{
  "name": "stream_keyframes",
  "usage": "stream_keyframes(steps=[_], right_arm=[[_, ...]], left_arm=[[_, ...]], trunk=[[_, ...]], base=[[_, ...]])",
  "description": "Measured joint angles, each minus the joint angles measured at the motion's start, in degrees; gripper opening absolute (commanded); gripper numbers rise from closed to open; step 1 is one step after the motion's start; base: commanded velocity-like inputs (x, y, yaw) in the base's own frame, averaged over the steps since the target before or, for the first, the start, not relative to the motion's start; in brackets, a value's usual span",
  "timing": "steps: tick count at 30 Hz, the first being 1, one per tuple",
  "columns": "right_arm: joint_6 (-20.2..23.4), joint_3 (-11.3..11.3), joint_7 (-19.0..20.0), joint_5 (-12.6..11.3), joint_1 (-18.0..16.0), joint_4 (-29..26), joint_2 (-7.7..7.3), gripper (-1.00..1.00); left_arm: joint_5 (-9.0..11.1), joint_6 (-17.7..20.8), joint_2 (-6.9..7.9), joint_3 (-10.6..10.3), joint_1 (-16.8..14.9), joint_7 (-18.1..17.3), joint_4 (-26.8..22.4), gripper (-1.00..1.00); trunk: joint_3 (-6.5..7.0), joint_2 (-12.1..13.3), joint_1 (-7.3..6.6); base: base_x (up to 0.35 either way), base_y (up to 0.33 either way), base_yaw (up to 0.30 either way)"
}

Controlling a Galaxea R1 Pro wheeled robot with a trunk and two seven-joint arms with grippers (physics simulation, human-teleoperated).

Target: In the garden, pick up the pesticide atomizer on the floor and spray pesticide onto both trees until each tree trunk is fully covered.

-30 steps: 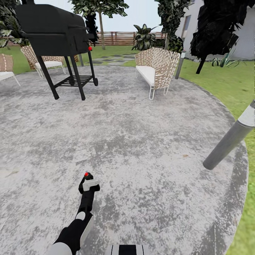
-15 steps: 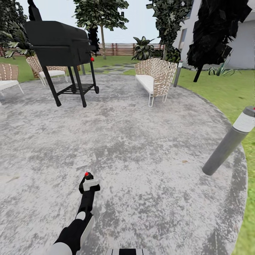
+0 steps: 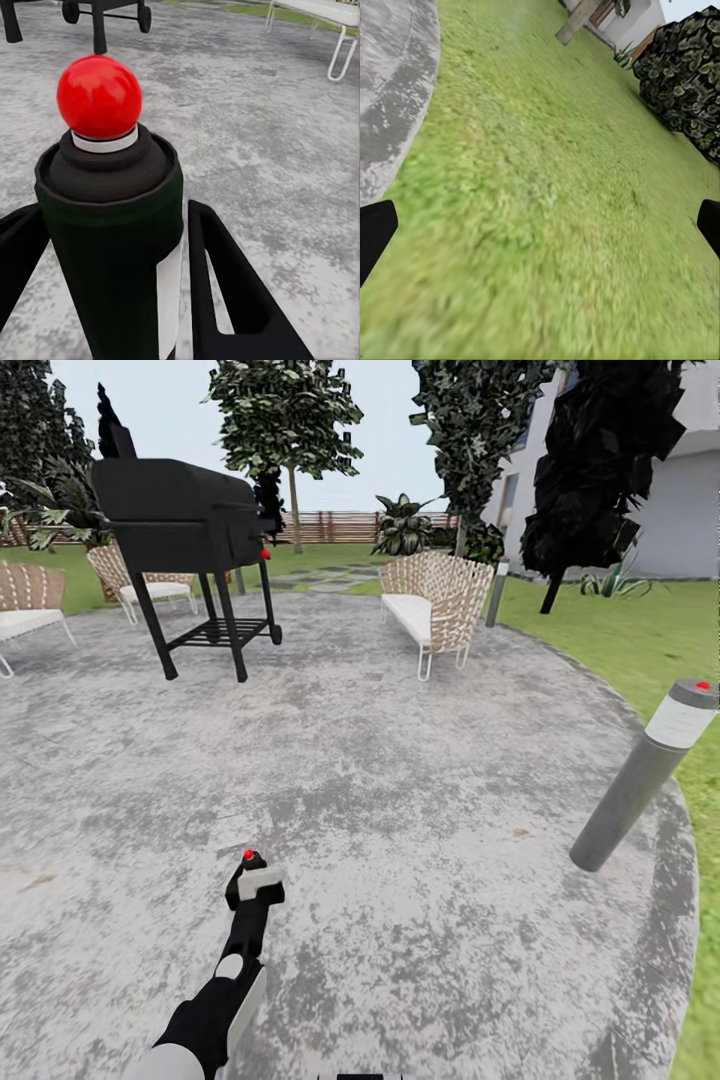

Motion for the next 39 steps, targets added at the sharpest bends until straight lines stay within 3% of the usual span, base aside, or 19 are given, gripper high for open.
stream_keyframes(steps=[8,15,22,39], right_arm=[[0.04,0.05,0.03,0.05,0.00,-0.04,1.13,1.00],[0.04,0.05,0.02,0.06,0.00,-0.05,1.31,1.00],[0.04,0.05,0.04,0.07,0.00,-0.04,1.55,1.00],[0.04,0.05,0.03,0.07,0.00,-0.06,1.56,1.00]], left_arm=[[-0.02,1.34,-0.59,0.00,0.00,0.01,-0.15,-1.00],[0.06,1.40,-1.08,0.00,0.01,0.02,-0.70,-1.00],[0.06,1.49,-1.18,0.03,0.00,0.01,-4.60,-1.00],[0.10,1.58,-1.19,0.04,0.02,0.02,-6.41,-1.00]], trunk=[[1.77,0.11,-0.21],[3.32,0.20,-0.39],[4.88,0.29,-0.57],[8.64,0.52,-1.01]], base=[[0.000,0.000,0.000],[0.000,0.000,0.000],[0.000,0.000,0.000],[0.000,0.000,0.000]])
